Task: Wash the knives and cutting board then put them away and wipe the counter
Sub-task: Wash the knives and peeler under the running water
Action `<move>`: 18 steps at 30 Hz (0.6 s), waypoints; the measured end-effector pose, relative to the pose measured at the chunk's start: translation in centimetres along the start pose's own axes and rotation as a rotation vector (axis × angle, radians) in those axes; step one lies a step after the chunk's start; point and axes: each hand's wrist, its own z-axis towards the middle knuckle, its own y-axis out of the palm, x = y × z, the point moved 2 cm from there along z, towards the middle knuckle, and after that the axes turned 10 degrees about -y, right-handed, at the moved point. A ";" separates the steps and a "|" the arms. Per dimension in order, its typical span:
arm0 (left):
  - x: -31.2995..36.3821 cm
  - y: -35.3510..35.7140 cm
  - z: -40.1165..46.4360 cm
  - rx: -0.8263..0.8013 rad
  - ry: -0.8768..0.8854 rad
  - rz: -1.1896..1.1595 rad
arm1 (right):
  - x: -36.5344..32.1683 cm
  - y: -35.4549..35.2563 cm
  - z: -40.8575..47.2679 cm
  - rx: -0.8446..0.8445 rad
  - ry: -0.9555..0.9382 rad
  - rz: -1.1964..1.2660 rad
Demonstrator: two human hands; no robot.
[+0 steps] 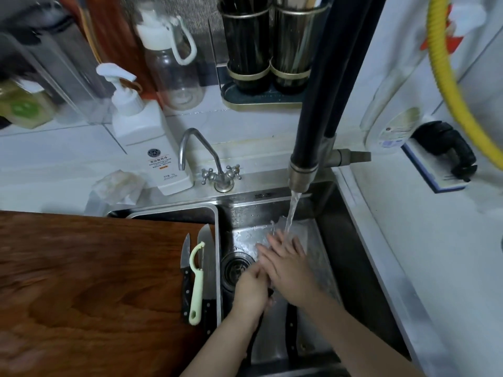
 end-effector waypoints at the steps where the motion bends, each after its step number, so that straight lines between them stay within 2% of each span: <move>1: 0.5 -0.2 -0.7 -0.012 0.012 -0.008 | -0.2 -0.5 0.3 -0.067 0.003 -0.003; 4: 1.6 -1.0 -1.9 0.009 0.047 -0.003 | -0.3 -2.2 1.5 -0.157 0.034 -0.017; 8: 2.7 -1.7 -2.5 0.009 0.046 -0.014 | -0.8 -4.1 3.1 -0.128 0.072 -0.040; 12: 2.7 -2.0 -4.6 -0.049 -0.008 -0.082 | 0.1 -6.1 3.7 -0.095 0.261 -0.020; 15: 2.6 -1.3 -5.5 -0.036 -0.068 -0.154 | -0.6 -7.1 3.1 -0.047 0.292 -0.060; 18: 3.6 -0.3 -5.9 -0.032 -0.080 -0.269 | -2.1 -6.3 2.0 0.007 0.282 0.132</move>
